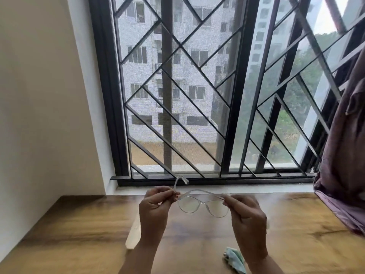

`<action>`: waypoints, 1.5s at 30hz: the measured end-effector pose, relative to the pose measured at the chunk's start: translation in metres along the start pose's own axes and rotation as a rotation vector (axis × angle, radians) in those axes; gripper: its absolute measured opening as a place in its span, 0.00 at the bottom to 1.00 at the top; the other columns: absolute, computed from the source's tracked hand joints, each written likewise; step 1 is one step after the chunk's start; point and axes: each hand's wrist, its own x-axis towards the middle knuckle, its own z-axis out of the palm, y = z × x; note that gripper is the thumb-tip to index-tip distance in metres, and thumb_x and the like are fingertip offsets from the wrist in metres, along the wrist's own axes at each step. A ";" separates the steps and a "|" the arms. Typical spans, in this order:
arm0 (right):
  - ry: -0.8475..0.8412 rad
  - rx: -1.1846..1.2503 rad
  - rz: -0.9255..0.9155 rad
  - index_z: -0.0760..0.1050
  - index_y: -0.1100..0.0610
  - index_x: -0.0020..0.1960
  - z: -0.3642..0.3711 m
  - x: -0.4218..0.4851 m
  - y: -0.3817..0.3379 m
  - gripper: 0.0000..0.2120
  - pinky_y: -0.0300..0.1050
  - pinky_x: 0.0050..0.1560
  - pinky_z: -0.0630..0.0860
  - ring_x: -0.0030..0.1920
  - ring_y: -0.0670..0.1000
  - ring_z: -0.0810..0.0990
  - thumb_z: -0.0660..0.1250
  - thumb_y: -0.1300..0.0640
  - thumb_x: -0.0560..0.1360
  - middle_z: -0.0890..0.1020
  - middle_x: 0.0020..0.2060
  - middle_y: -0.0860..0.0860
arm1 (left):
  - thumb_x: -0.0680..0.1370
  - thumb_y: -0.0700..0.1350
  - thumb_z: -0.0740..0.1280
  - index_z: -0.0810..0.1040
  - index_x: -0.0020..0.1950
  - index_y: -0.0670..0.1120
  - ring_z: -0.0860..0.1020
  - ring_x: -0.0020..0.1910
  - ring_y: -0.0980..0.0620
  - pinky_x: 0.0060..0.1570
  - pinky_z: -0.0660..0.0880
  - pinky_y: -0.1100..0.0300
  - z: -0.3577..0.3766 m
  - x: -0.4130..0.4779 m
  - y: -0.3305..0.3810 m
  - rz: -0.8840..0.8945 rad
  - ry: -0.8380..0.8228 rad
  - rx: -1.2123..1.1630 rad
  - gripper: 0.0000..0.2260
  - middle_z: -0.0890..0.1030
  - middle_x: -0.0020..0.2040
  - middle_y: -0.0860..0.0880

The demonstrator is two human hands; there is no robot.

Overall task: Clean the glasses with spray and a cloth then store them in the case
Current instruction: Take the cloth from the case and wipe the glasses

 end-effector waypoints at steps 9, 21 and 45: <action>-0.043 -0.096 -0.009 0.84 0.55 0.43 0.003 -0.001 0.004 0.09 0.34 0.42 0.71 0.40 0.46 0.74 0.70 0.66 0.66 0.79 0.34 0.48 | 0.64 0.28 0.72 0.84 0.34 0.53 0.78 0.38 0.58 0.39 0.74 0.71 -0.002 0.000 0.005 0.029 -0.036 0.005 0.18 0.80 0.39 0.47; -0.043 -0.109 0.014 0.84 0.58 0.41 0.014 0.009 0.016 0.06 0.34 0.39 0.72 0.38 0.46 0.74 0.71 0.65 0.66 0.78 0.33 0.48 | 0.67 0.32 0.71 0.85 0.38 0.54 0.80 0.45 0.46 0.49 0.77 0.54 -0.005 0.014 0.008 0.019 -0.157 -0.057 0.15 0.84 0.41 0.51; -0.035 0.140 0.046 0.83 0.56 0.34 0.020 0.018 0.008 0.05 0.34 0.40 0.75 0.37 0.43 0.79 0.76 0.64 0.60 0.83 0.32 0.45 | 0.67 0.44 0.72 0.84 0.40 0.49 0.74 0.40 0.51 0.41 0.75 0.56 -0.002 0.022 0.007 0.632 -0.200 0.826 0.03 0.81 0.36 0.55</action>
